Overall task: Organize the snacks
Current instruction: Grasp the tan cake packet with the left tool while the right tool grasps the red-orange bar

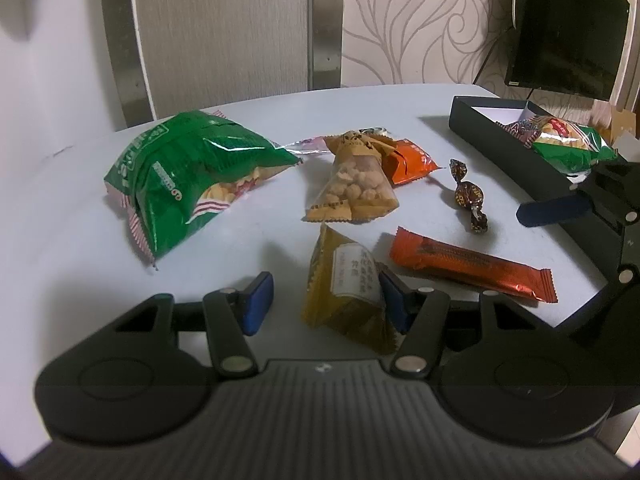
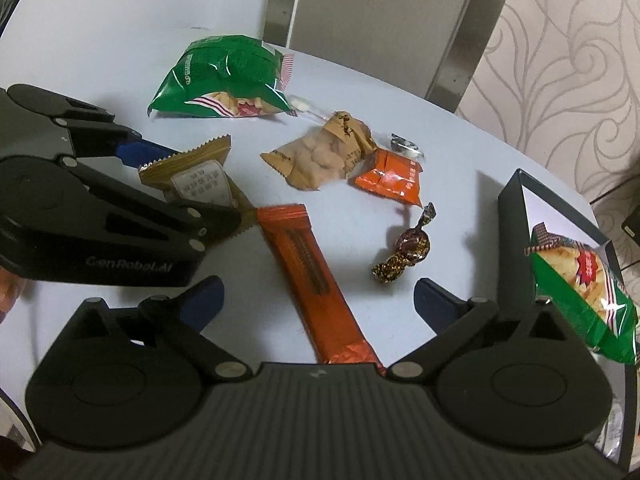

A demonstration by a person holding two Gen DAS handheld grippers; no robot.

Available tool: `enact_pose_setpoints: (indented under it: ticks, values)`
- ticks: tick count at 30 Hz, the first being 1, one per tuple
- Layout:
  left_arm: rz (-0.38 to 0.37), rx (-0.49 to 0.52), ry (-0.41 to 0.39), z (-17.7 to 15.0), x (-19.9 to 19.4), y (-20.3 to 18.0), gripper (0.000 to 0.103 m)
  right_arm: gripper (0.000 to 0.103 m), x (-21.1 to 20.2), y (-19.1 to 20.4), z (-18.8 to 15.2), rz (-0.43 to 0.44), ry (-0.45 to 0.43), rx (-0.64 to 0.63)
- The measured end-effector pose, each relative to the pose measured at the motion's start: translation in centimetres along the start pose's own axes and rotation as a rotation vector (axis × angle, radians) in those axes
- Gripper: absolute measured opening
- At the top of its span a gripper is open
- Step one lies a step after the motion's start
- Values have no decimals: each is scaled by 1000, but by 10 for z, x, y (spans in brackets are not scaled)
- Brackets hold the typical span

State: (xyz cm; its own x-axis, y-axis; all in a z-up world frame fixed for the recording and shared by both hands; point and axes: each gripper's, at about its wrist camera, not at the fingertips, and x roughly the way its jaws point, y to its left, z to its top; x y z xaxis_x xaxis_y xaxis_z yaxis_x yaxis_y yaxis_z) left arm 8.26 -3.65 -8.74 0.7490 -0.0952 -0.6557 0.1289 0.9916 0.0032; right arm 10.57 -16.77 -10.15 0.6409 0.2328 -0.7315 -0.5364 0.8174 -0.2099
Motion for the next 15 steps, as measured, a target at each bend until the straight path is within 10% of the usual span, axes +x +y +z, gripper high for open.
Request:
enact_pose_setpoints:
  ticks: [15]
  values:
    - [-23, -14, -6, 3, 2, 5, 51, 34, -5, 1, 0, 30, 11, 127]
